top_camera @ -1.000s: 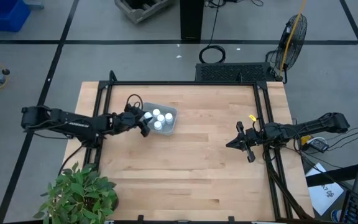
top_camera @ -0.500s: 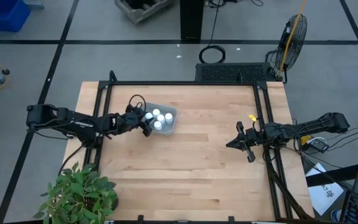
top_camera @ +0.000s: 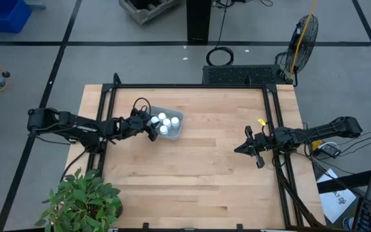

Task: Pick and place pill bottles into a basket
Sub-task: Put the white medicine bottle into the gray basket, then return to Home Position

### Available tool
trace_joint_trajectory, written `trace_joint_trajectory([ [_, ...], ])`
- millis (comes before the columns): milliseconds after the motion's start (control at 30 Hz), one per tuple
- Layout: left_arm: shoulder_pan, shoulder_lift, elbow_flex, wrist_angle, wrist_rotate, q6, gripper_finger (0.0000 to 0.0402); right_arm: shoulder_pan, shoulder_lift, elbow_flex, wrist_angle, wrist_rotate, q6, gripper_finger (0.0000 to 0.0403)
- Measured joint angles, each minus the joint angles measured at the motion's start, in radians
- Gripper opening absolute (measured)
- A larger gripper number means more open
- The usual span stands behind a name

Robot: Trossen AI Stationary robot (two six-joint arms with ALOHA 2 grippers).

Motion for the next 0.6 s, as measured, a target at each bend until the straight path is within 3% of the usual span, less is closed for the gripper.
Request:
trace_joint_trajectory([
  [433, 0.0, -0.026, 0.0, -0.001, 0.002, 0.011, 0.0275, 0.0, 0.0, 0.0, 0.0, 0.0, 0.0, 0.0004],
  [600, 0.0, -0.101, 0.0, -0.006, 0.036, 0.025, 0.0282, 0.0, 0.0, 0.0, 0.0, 0.0, 0.0, 0.0004],
])
